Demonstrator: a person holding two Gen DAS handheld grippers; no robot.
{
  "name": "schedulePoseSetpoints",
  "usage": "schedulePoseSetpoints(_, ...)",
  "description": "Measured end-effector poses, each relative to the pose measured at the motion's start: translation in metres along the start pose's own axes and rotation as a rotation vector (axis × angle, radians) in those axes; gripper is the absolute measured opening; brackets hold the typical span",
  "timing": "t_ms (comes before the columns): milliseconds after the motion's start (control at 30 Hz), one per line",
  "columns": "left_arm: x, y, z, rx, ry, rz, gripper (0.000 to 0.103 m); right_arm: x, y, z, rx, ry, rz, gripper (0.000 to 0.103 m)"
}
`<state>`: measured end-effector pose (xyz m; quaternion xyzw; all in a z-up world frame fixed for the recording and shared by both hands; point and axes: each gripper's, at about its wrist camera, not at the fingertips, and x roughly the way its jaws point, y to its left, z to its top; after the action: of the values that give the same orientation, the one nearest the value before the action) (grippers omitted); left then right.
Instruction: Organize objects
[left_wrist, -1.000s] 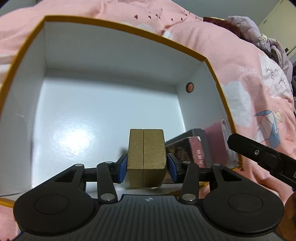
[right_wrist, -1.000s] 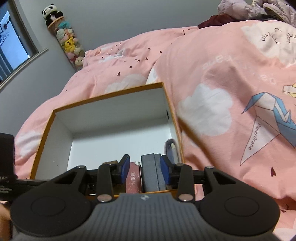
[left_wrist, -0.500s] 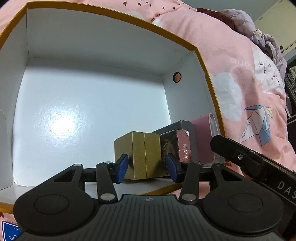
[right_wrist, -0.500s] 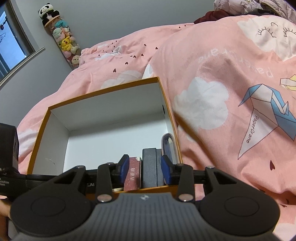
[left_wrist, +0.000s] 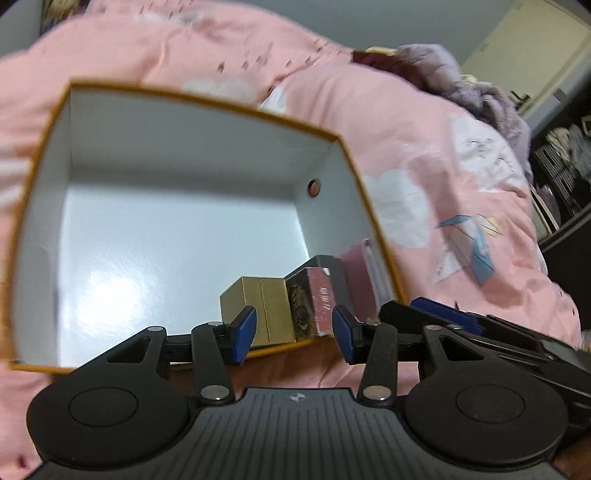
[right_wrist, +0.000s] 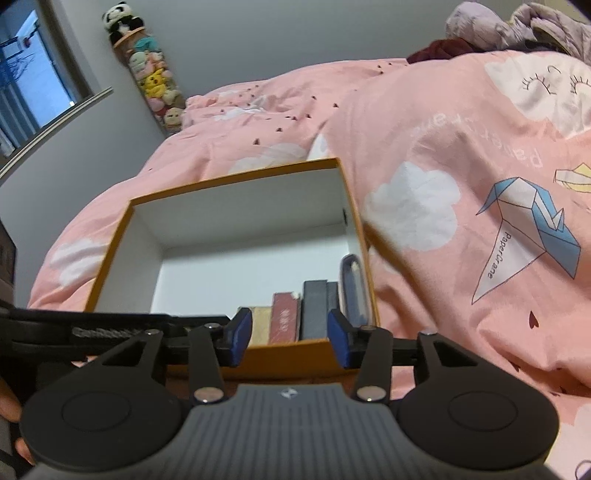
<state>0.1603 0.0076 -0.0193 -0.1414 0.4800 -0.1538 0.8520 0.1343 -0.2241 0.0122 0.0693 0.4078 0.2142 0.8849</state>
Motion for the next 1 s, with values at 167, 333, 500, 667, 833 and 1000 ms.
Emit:
schedulePoseSetpoints(167,-0.043,-0.006,-0.01,0.077,-0.061,0.018,0.052,-0.02,0.01,-0.012,-0.029,0.008,0.034,0.054)
schedulePoseSetpoints(333,-0.072,0.0,-0.025,0.076,-0.076,0.08,0.052,-0.029,0.026,-0.028,-0.062,0.042,0.083,0.054)
schedulePoseSetpoints(500,-0.088,0.012,-0.047,0.072,-0.037,0.142,0.052,-0.027,0.045,-0.049,-0.114,0.101,0.124,0.054)
schedulePoseSetpoints(667,-0.095,0.024,-0.073,0.072,0.005,0.25,0.052,-0.021,0.068,-0.071,-0.198,0.159,0.179,0.053)
schedulePoseSetpoints(833,-0.097,0.032,-0.094,0.09,0.062,0.281,0.052,-0.013,0.091,-0.09,-0.283,0.218,0.235,0.052)
schedulePoseSetpoints(1000,-0.098,0.04,-0.104,0.079,0.075,0.315,0.052,-0.003,0.114,-0.107,-0.377,0.278,0.274,0.047)
